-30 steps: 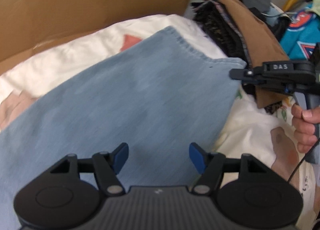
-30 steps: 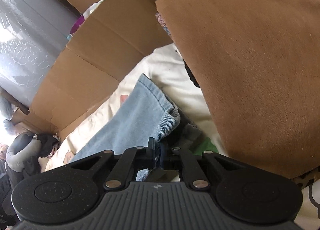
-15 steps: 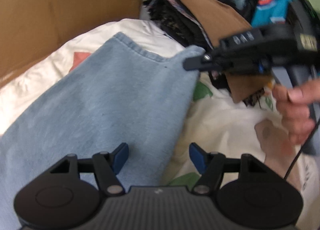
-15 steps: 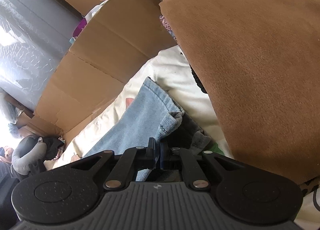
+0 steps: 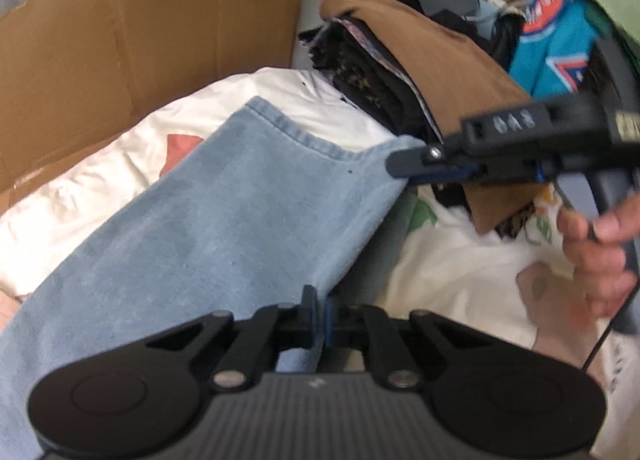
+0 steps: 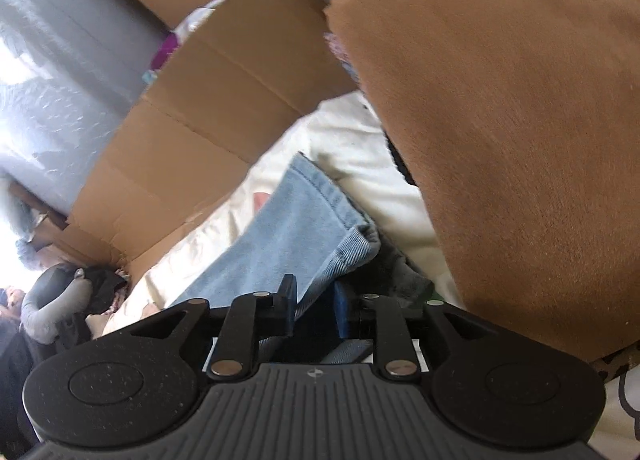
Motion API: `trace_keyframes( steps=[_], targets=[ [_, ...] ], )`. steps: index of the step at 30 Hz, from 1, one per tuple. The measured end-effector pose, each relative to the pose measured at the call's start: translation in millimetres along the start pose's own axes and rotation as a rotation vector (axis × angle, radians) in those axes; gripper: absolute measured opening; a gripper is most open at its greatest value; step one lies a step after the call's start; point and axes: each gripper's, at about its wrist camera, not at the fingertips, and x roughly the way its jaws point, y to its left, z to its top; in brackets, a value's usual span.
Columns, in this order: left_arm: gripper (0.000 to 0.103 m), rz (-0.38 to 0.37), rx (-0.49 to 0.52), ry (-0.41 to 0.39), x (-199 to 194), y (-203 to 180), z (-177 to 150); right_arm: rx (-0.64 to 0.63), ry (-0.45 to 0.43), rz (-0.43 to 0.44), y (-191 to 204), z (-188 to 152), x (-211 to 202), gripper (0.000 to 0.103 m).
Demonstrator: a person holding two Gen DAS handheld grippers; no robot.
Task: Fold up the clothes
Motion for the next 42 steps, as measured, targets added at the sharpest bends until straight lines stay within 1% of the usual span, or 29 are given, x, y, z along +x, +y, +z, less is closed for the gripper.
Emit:
trace_keyframes(
  steps=[4, 8, 12, 15, 19, 23, 26, 29, 32, 34, 36, 39, 42],
  targets=[
    [0.004, 0.007, -0.028, -0.012, -2.3, 8.2, 4.7, -0.07, 0.011, -0.018, 6.4, -6.9, 0.4, 0.02],
    [0.004, -0.003, -0.074, -0.013, -2.4, 13.2, 8.2, -0.166, 0.035, -0.063, 15.2, -14.2, 16.4, 0.02],
    [0.004, -0.005, -0.071, -0.005, 2.6, 9.1, 7.0, -0.234, 0.048, -0.097, 20.5, -16.6, 32.4, 0.021],
    [0.004, -0.009, -0.069, 0.01, 9.7, 5.0, 3.0, -0.276, 0.059, -0.13, 17.4, -16.7, 39.9, 0.022],
    [0.004, -0.008, -0.045, 0.03, 21.5, -2.7, -4.7, -0.248, 0.085, -0.167, 1.7, -19.1, 35.8, 0.022],
    [0.005, 0.012, 0.0, 0.04, 29.8, -12.7, -13.8, -0.197, 0.094, -0.181, -14.0, -23.9, 28.7, 0.021],
    [0.005, 0.025, 0.028, 0.044, 34.1, -16.9, -18.0, -0.143, 0.09, -0.173, -20.8, -23.1, 24.1, 0.021],
    [0.005, 0.036, 0.044, 0.048, 35.9, -19.2, -19.1, -0.064, 0.072, -0.148, -26.3, -17.5, 19.1, 0.022],
    [0.005, 0.054, 0.081, 0.047, 37.3, -25.0, -20.9, 0.004, 0.056, -0.127, -32.2, -11.5, 15.8, 0.023],
    [0.005, 0.065, 0.103, 0.045, 38.4, -28.2, -22.0, -0.002, 0.049, -0.129, -32.9, -10.4, 17.1, 0.022],
    [0.006, 0.07, 0.105, 0.043, 39.8, -28.5, -22.4, -0.02, 0.045, -0.14, -33.3, -9.9, 19.1, 0.016],
    [0.006, 0.078, 0.106, 0.04, 40.4, -30.4, -23.2, -0.047, 0.057, -0.17, -33.7, -10.8, 22.5, 0.014],
    [0.009, 0.091, 0.122, 0.042, 38.6, -32.5, -23.5, -0.081, 0.07, -0.21, -29.1, -13.5, 23.6, 0.013]
  ],
)
